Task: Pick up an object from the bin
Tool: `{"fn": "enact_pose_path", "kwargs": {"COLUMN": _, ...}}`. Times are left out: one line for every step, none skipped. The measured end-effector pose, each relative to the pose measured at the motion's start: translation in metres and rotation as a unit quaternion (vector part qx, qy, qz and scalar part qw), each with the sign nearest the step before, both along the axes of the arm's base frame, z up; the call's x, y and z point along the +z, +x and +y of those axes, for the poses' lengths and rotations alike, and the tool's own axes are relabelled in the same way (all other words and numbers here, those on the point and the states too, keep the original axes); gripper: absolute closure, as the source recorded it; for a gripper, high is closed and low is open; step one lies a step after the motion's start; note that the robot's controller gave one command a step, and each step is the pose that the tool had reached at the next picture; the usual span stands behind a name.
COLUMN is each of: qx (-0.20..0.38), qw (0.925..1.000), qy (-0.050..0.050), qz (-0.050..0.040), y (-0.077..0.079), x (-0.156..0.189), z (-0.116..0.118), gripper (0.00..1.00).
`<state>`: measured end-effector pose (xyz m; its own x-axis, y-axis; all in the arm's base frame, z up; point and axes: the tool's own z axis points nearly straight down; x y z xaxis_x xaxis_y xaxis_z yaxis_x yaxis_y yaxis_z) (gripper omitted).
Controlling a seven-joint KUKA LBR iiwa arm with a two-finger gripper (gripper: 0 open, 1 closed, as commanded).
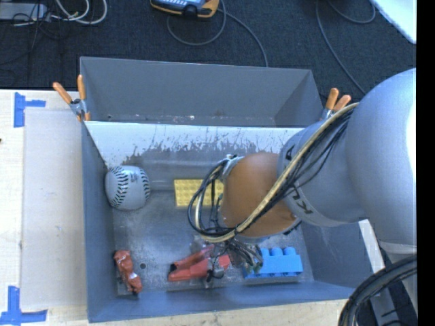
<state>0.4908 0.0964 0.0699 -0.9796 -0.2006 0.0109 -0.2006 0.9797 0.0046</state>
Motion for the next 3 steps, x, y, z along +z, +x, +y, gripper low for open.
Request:
{"fn": "enact_pose_path", "kwargs": {"qx": -0.001, "qw": 1.0, "qy": 0.0, "qz": 0.0, "y": 0.0, "x": 0.0, "z": 0.0, "gripper": 1.0}}
{"fn": "enact_pose_path", "kwargs": {"qx": -0.018, "qw": 0.9998, "qy": 0.0, "qz": 0.0012, "y": 0.005, "x": 0.089, "z": -0.006, "gripper": 1.0}}
{"fn": "enact_pose_path", "kwargs": {"qx": -0.018, "qw": 0.9998, "qy": 0.0, "qz": 0.0012, "y": 0.005, "x": 0.089, "z": -0.006, "gripper": 1.0}}
